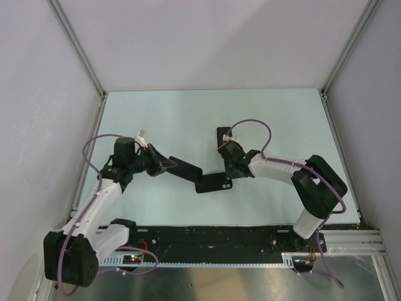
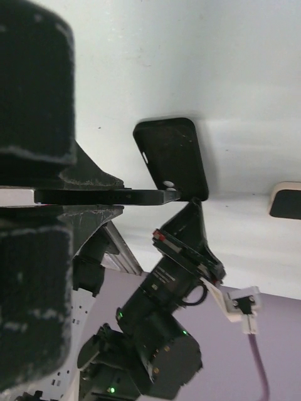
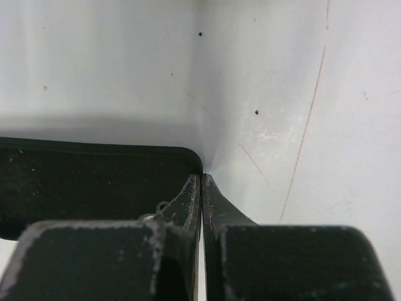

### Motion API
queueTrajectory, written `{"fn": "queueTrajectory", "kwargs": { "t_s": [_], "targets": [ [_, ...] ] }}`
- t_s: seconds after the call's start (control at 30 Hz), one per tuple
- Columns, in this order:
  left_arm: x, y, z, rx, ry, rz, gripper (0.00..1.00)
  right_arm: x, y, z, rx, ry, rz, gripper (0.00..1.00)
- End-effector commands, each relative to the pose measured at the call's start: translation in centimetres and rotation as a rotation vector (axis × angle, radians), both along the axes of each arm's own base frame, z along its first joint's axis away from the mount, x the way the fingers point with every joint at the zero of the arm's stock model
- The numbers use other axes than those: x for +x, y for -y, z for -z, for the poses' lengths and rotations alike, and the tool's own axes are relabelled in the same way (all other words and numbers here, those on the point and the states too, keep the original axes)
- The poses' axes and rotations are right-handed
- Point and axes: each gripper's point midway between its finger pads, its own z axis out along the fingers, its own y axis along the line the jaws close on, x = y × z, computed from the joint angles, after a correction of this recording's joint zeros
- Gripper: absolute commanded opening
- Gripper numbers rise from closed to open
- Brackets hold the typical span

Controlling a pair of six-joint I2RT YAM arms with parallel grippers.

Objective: Put the phone into the phone case

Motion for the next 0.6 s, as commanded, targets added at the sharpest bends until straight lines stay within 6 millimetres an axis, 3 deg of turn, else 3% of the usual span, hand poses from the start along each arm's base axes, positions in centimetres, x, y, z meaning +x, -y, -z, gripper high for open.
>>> {"fn": "queueTrajectory", "kwargs": {
  "t_s": [0.0, 0.2, 0.27, 0.43, 0.57],
  "targets": [
    [0.1, 1.4, -1.2, 0.009, 0.067, 0.054, 0.0, 0.6, -0.2, -2.1, 0.01, 0.035, -0.075, 0.04],
    [0.9, 2.5, -0.8, 0.062, 0.108, -0.002, 0.0, -0.5, -1.4, -3.1, 0.096, -0.001, -0.065, 0.48],
    [1.1, 3.1, -0.8, 0.037, 0.12, -0.023, 0.0, -0.4, -1.3, -4.1, 0.133, 0.001, -0.039, 0.57],
    [1.7, 4.5, -0.4, -0.034, 0.161, -0.065, 0.0, 0.0, 0.3, -6.5, 0.236, 0.037, 0.053, 0.61],
    [2.0, 6.0, 0.2, -0.047, 0.17, -0.078, 0.0, 0.3, 1.5, -7.1, 0.387, 0.027, 0.122, 0.52]
  ]
}}
